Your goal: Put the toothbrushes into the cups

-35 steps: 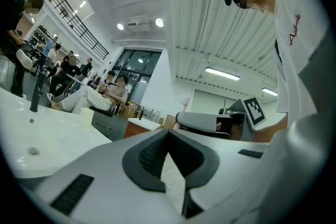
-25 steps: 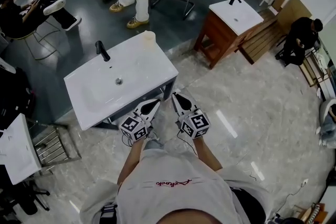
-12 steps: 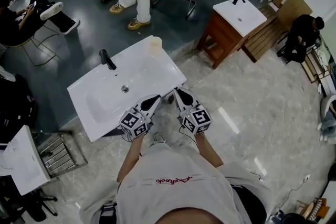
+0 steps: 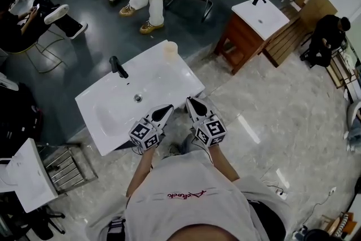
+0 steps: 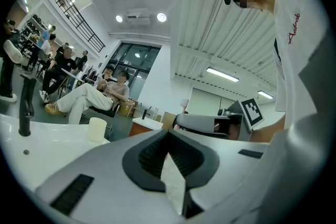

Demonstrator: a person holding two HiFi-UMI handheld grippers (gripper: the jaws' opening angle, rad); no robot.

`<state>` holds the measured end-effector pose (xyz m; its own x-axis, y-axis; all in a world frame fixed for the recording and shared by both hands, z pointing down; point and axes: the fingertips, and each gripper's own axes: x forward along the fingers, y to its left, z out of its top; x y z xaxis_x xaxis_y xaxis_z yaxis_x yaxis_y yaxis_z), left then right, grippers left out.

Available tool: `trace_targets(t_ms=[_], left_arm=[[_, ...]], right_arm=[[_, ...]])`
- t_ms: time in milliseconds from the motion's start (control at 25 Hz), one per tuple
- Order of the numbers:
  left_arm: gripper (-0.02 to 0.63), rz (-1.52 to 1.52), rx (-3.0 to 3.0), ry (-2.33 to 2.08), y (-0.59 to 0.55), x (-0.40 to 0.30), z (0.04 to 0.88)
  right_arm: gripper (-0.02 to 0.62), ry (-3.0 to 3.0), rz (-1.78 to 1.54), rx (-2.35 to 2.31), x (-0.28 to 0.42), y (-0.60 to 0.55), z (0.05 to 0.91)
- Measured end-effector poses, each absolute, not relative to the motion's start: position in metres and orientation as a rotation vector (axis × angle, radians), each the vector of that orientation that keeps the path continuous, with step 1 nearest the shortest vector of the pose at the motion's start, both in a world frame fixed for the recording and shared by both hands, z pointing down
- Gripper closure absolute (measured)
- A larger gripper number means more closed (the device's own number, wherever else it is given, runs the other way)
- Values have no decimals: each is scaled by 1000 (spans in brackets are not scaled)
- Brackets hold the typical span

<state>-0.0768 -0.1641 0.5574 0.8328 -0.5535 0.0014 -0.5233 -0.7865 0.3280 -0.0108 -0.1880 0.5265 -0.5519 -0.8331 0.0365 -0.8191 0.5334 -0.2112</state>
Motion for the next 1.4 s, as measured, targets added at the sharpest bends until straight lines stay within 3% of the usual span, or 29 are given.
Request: trace_targets(t_ms=[680,1400], left_arm=[[592,-139,2714,-861,-186,-77,551],[592,-106,2668,-937,-293,-84,556]], right_arm=[[586,2675,-284,-1442,2,-218,520],[586,2713,-366,-1417,9,-322,539]])
